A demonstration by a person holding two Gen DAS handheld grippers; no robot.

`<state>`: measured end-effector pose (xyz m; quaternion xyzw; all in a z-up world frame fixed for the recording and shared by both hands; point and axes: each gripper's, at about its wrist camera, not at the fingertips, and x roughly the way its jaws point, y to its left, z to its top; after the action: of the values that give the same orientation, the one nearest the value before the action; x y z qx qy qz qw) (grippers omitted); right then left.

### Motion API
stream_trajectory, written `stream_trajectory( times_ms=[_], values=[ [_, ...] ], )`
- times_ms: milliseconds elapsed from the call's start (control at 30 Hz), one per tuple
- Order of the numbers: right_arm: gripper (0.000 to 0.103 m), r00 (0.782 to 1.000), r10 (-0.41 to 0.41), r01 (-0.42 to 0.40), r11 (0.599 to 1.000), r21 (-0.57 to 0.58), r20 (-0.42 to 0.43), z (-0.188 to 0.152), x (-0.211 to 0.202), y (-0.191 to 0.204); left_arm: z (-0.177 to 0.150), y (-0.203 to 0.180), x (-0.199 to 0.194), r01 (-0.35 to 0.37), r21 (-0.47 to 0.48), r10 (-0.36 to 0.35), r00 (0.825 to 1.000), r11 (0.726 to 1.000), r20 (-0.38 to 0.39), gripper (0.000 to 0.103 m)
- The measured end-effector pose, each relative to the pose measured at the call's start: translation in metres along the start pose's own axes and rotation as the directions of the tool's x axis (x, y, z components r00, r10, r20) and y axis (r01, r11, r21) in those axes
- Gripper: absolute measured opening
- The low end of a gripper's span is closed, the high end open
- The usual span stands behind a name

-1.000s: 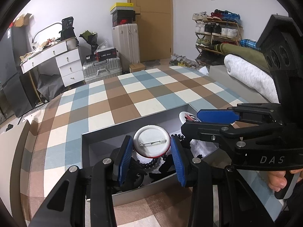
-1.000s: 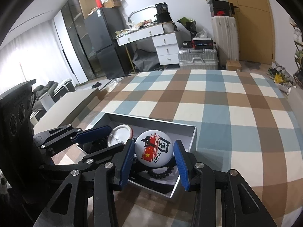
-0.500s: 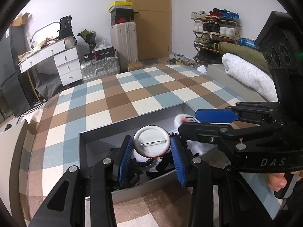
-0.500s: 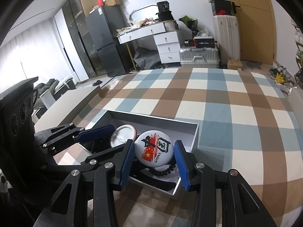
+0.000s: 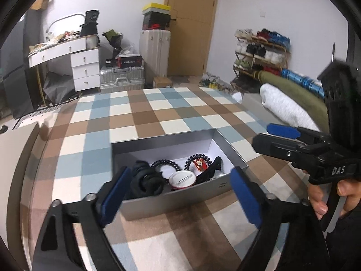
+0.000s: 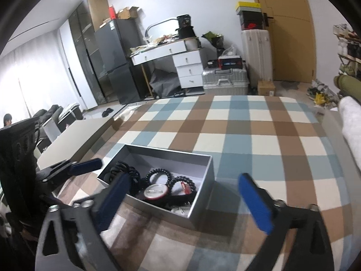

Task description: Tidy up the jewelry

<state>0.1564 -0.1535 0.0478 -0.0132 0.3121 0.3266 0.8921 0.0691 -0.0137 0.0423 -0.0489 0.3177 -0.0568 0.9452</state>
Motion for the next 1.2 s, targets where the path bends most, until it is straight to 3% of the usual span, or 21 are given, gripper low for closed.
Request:
stream_trajectory(
  times_ms=[33,333,633,767,967,1200],
  values=[
    [0.103,1.000,-0.007,0.007,1.000,0.001,-0.001,-0.001,-0.002,0.000,-0.002,0.002,-0.004,-0.007,-0.005,0.007,1.000,1.000,0.011,0.102],
    [0.103,0.998,-0.055,0.054,0.997,-0.049,-0.008,-0.017,-0.015,0.017,-0.023,0.013,-0.025,-0.106,-0.008,0.106,0.992,0.994,0.073,0.102],
    [0.103,0.995,-0.085,0.081,0.993,-0.084,-0.045,-0.044,0.001,0.039,-0.036,0.026,-0.026,-0.129,-0.014,0.129,0.990,0.992,0.057,0.102],
    [0.103,0.995,-0.089,0.085,0.992,-0.098,-0.045,-0.050,-0.004,0.033,-0.045,0.031,-0.025,-0.161,0.009,0.160,0.986,0.987,0.045,0.102],
    [0.103,0.982,-0.188,0.186,0.981,-0.051,-0.025,-0.044,-0.020,-0.001,-0.048,0.052,-0.027,-0.204,-0.034,0.205,0.978,0.978,0.043,0.102],
    [0.103,0.987,-0.156,0.154,0.986,-0.064,-0.029,-0.064,-0.026,-0.005,-0.052,0.056,-0.025,-0.191,-0.073,0.194,0.981,0.979,0.029,0.102]
  ],
)
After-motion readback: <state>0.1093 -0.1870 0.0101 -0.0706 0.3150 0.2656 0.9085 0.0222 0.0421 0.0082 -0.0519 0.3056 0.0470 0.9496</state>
